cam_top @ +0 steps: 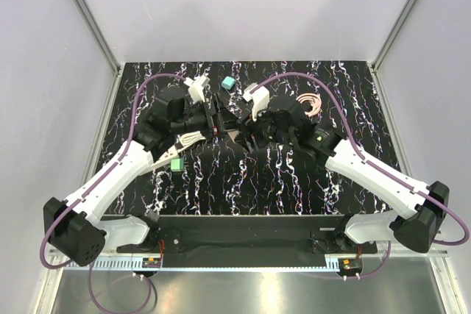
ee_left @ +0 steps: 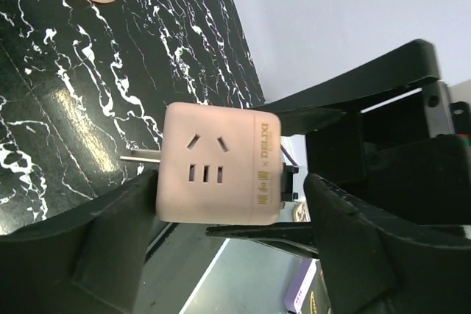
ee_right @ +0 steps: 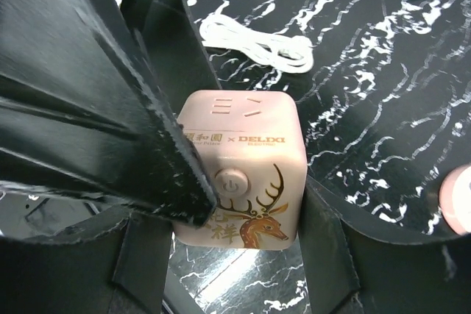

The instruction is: Insert the plug

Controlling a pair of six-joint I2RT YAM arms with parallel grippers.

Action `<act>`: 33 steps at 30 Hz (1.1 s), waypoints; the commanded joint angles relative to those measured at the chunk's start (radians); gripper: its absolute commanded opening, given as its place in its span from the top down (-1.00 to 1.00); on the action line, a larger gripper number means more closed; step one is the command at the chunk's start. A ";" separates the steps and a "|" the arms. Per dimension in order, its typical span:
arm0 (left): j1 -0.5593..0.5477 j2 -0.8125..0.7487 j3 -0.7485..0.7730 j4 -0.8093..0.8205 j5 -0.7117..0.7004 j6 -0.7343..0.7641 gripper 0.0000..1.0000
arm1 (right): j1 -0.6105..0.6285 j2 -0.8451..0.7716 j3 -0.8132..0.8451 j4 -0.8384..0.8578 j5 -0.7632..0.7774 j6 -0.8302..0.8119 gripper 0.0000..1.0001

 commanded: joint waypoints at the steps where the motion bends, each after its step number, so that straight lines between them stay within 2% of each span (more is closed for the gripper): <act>1: 0.024 -0.063 0.034 0.033 0.061 0.010 -0.77 | 0.011 -0.027 -0.019 0.032 -0.077 -0.036 1.00; 7: 0.126 -0.095 0.025 -0.029 0.092 0.058 -0.88 | -0.025 -0.075 -0.077 0.003 -0.091 -0.105 1.00; 10: 0.173 -0.100 0.003 -0.075 0.078 0.111 -0.90 | -0.166 -0.109 -0.081 -0.040 -0.241 -0.174 1.00; 11: 0.190 -0.103 -0.009 -0.093 0.063 0.127 -0.91 | -0.252 -0.122 -0.071 -0.058 -0.343 -0.194 1.00; 13: 0.199 -0.105 -0.024 -0.119 0.036 0.179 -0.94 | -0.341 -0.145 -0.061 -0.069 -0.454 -0.217 1.00; 14: 0.203 -0.105 -0.024 -0.132 0.021 0.197 -0.95 | -0.379 -0.152 -0.056 -0.066 -0.579 -0.217 1.00; 15: 0.204 -0.106 -0.026 -0.159 -0.008 0.217 -0.98 | -0.438 -0.155 -0.042 -0.068 -0.628 -0.208 1.00; 20: 0.207 -0.111 -0.021 -0.208 -0.069 0.308 -0.98 | -0.484 -0.110 0.005 -0.082 -0.934 -0.191 1.00; 23: 0.207 -0.115 -0.014 -0.238 -0.111 0.355 -0.98 | -0.515 -0.080 0.024 -0.102 -1.045 -0.197 1.00; 25: 0.207 -0.125 -0.018 -0.262 -0.160 0.393 -0.98 | -0.526 -0.077 0.035 -0.115 -1.024 -0.220 1.00; 28: 0.207 -0.137 -0.032 -0.277 -0.214 0.433 -0.98 | -0.529 -0.101 0.030 -0.144 -0.897 -0.338 1.00; 30: 0.207 -0.143 -0.047 -0.284 -0.246 0.456 -0.98 | -0.529 -0.116 0.025 -0.158 -0.712 -0.367 1.00; 31: 0.207 -0.145 -0.054 -0.284 -0.258 0.461 -0.98 | -0.529 -0.122 0.030 -0.178 -0.592 -0.434 1.00; 33: 0.207 -0.148 -0.064 -0.284 -0.276 0.473 -0.98 | -0.529 -0.110 0.056 -0.253 -0.483 -0.504 1.00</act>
